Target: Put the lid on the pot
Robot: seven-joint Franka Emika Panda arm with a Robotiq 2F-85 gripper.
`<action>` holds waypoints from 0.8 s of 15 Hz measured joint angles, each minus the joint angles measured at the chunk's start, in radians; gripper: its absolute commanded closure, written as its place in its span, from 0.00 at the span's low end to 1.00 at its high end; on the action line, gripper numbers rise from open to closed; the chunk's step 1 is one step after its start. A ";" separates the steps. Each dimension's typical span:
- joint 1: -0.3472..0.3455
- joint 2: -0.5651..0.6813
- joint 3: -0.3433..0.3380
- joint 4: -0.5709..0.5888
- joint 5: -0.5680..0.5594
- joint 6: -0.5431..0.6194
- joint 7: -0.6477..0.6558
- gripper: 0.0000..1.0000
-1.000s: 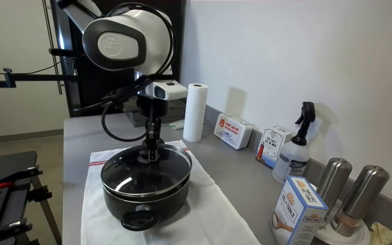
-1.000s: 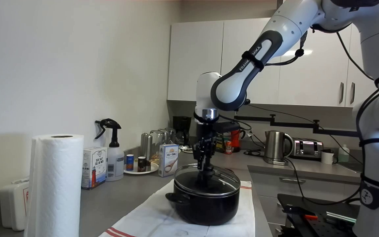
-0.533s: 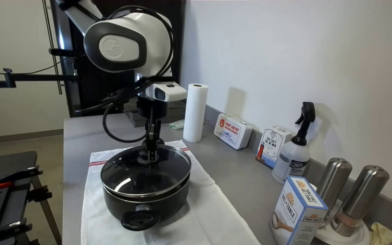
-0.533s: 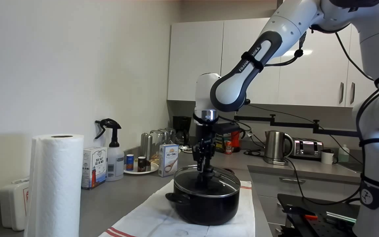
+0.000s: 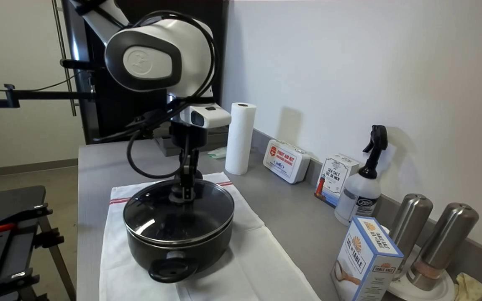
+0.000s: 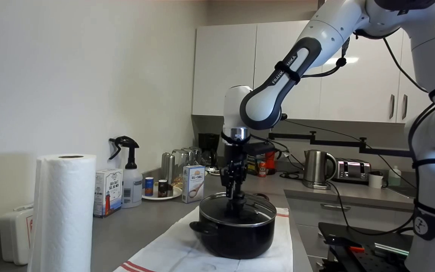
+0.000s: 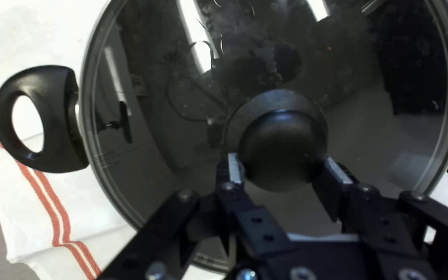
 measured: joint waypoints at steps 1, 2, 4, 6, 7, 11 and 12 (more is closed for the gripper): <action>-0.002 0.005 0.000 0.003 0.009 0.000 -0.004 0.77; -0.003 0.011 0.000 0.007 0.020 0.000 -0.012 0.77; -0.007 0.019 0.000 0.014 0.045 -0.001 -0.030 0.77; -0.009 0.023 0.000 0.018 0.063 -0.002 -0.042 0.77; -0.010 0.024 0.000 0.018 0.069 -0.002 -0.046 0.77; -0.013 0.024 0.000 0.019 0.086 -0.002 -0.057 0.77; -0.013 0.024 0.000 0.019 0.088 -0.002 -0.057 0.27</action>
